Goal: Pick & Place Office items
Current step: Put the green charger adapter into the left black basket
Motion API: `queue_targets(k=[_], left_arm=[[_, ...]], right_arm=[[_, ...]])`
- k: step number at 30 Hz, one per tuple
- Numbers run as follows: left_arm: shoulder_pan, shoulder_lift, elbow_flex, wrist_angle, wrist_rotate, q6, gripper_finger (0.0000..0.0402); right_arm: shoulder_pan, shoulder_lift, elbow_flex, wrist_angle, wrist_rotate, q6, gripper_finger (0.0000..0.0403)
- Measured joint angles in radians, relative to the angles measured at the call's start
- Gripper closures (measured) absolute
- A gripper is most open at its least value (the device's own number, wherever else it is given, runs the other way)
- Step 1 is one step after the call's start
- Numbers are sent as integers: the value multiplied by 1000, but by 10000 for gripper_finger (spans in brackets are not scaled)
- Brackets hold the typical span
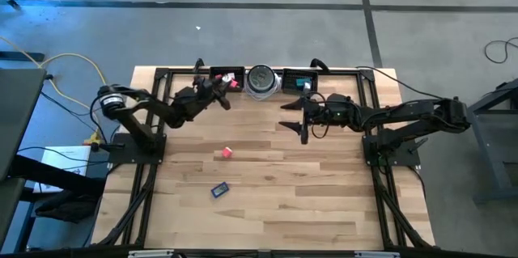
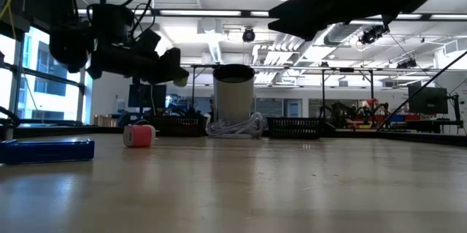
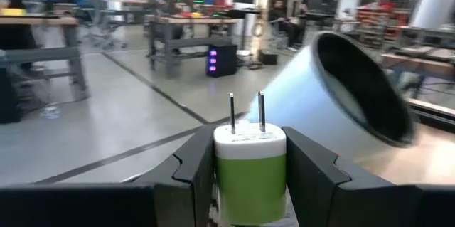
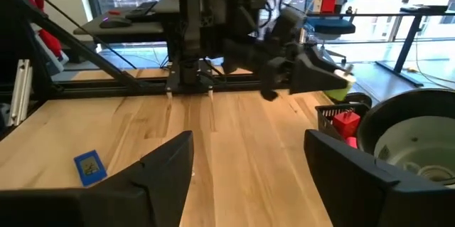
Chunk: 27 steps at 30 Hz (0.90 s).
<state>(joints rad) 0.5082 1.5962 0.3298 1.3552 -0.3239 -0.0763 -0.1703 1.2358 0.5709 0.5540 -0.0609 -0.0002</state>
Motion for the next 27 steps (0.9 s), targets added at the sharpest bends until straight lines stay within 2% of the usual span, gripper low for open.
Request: queue_targets(k=[11,19,27], left_arm=[[70,75,66,-65,10,-117,274],[67,161,182,-188,21,-166,274],[75,201,213,-213,9,-215,274]], right_arm=[[0,0,0,4,-20,-6,149],[0,0,0,5,-22,-11,149],[0,0,0,4,-27,-11,149]])
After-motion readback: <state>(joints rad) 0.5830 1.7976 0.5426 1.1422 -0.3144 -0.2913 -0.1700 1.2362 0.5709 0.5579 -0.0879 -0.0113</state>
